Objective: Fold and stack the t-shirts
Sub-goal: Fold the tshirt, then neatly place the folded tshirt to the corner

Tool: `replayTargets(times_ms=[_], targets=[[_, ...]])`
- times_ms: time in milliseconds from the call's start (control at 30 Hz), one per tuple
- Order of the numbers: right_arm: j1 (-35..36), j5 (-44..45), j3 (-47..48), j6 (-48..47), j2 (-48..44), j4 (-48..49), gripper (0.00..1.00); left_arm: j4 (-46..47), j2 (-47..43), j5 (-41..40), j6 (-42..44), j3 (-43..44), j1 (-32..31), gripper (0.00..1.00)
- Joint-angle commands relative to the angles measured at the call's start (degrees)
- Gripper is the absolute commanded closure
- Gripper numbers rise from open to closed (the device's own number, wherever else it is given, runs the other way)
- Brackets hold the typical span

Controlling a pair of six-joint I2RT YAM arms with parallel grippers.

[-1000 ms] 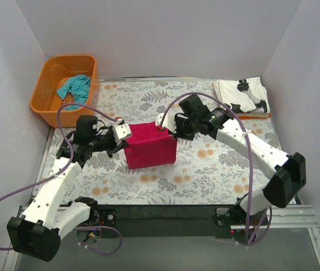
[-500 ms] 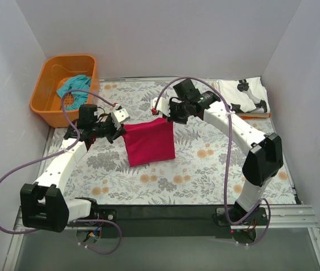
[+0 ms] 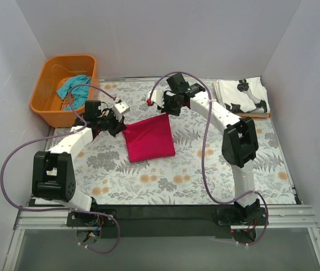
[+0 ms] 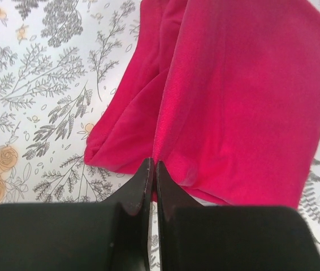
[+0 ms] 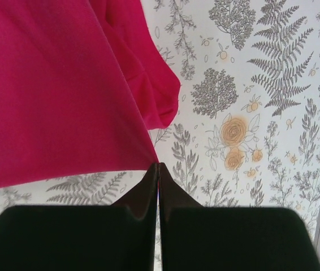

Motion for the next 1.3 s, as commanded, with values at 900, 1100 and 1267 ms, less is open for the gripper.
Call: replayTargets(times_ms=[900,1100,1267], targets=[[-5.07,6.13,0.71,23.89,-5.72,7.4,0.41,-6.81,6.33,-9.41,-10.85,17.23,-3.01,0.54],[-12.01,-6.35,-6.57,35.33,-10.56,1.22,0.36,-5.15,-4.93,-18.87,-0.65,5.08,-18.46,0.54],[-17.99,-19.27,-13.97,43.95,-11.36,1.22,0.36,-3.04,-2.66,-28.38,0.24,2.43,-30.35,0.53]])
